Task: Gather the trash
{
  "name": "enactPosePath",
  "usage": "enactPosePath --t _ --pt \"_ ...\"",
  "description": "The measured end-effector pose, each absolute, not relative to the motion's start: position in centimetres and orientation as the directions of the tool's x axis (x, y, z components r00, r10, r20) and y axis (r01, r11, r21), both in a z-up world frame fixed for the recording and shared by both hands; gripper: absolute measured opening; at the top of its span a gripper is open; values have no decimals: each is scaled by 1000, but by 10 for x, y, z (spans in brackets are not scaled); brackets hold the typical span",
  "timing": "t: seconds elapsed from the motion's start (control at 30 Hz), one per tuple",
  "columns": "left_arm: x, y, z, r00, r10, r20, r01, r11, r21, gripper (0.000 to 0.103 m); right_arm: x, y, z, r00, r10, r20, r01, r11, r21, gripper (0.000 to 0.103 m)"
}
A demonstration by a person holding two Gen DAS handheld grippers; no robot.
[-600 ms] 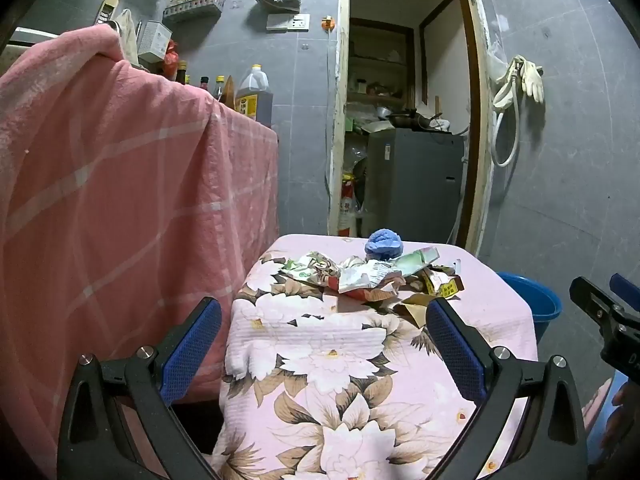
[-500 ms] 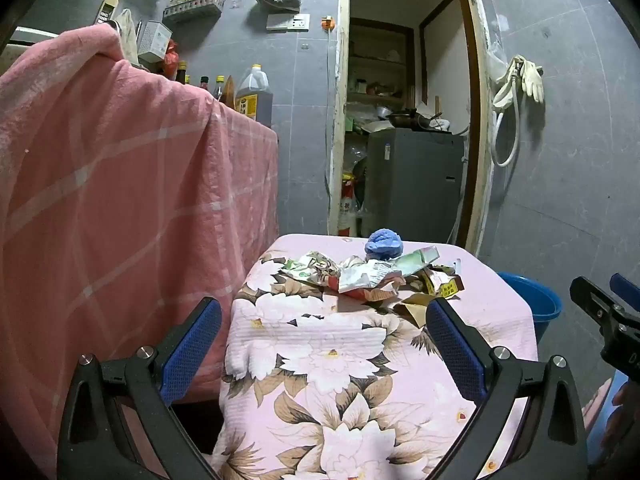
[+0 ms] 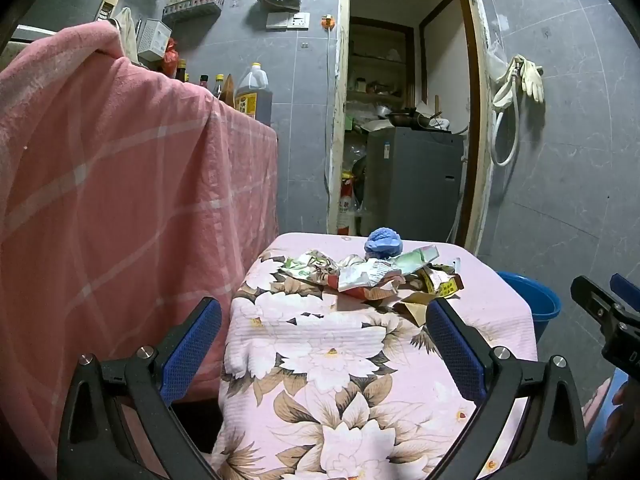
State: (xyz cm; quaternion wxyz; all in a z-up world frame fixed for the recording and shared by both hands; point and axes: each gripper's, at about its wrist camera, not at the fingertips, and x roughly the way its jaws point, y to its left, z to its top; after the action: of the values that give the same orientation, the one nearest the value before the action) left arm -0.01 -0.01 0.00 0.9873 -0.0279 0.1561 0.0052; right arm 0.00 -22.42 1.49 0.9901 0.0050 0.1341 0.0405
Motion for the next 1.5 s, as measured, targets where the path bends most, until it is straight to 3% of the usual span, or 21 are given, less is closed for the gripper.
enactPosePath --t 1.5 --pt "0 0 0 950 0 -312 -18 998 -55 100 0 -225 15 960 83 -266 -79 997 24 103"
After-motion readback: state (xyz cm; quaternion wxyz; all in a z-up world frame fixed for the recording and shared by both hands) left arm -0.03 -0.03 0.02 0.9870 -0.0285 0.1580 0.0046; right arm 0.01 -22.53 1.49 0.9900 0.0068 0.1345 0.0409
